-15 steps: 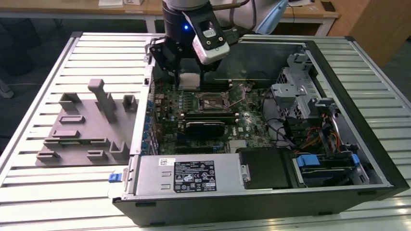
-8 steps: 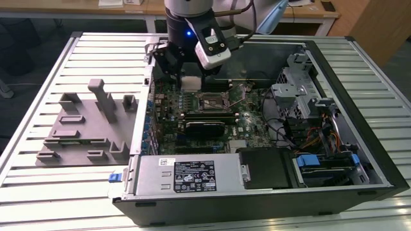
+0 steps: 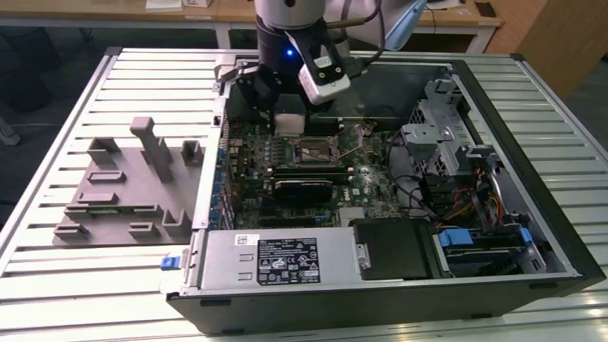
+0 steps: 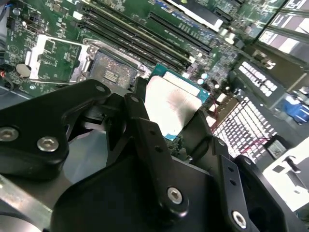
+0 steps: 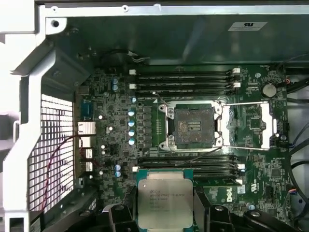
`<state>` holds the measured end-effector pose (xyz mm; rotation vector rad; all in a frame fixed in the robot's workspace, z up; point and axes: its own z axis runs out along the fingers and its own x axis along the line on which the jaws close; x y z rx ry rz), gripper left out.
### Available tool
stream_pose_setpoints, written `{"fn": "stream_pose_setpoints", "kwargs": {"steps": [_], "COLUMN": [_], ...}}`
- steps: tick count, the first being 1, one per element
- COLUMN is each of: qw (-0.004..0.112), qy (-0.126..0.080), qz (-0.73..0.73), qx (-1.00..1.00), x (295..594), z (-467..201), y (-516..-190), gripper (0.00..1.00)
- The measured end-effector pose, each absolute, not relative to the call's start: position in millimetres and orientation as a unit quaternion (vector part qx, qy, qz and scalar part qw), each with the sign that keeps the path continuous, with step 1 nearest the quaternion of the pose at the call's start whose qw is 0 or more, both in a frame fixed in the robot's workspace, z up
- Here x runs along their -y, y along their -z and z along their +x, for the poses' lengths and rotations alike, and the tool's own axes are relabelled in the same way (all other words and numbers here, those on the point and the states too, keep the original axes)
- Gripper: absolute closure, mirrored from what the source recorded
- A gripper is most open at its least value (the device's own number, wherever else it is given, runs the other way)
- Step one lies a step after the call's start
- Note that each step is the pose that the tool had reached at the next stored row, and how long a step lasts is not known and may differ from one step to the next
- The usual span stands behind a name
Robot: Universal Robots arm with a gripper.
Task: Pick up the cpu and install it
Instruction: 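Pick up the cpu and move it towards the insertion slot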
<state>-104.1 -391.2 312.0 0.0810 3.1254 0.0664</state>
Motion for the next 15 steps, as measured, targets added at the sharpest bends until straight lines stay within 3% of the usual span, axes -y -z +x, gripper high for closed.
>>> {"fn": "stream_pose_setpoints", "kwargs": {"steps": [15], "qw": [0.001], "qy": [-0.021], "qz": [0.026], "qx": [-0.999], "x": [383], "z": [-78], "y": [-300], "gripper": [0.45]}}
